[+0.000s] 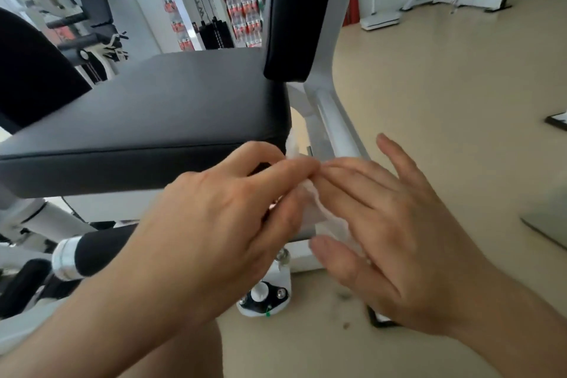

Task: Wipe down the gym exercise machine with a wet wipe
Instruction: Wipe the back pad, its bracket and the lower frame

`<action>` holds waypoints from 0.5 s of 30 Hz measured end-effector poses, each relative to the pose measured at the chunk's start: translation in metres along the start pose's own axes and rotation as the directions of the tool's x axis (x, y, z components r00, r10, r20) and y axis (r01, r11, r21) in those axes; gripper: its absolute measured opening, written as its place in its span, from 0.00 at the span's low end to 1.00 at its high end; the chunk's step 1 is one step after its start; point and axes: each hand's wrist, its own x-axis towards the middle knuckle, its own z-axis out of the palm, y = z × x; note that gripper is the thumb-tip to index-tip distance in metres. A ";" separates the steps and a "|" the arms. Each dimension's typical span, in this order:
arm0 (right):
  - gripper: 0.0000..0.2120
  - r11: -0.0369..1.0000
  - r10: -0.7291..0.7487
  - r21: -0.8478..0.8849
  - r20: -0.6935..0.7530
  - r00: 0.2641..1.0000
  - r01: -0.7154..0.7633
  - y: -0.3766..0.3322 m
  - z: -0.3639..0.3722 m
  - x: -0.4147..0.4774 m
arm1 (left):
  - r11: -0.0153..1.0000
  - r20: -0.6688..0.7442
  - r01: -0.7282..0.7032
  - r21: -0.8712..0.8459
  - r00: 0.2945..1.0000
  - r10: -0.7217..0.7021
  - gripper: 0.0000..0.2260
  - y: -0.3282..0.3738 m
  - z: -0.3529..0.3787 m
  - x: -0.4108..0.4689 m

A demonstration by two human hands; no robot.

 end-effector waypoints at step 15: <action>0.25 0.957 -0.242 0.036 -0.446 0.862 0.288 0.034 0.044 0.036 | 0.979 0.005 0.162 -0.122 0.987 -0.163 0.08 -0.019 -0.005 -0.003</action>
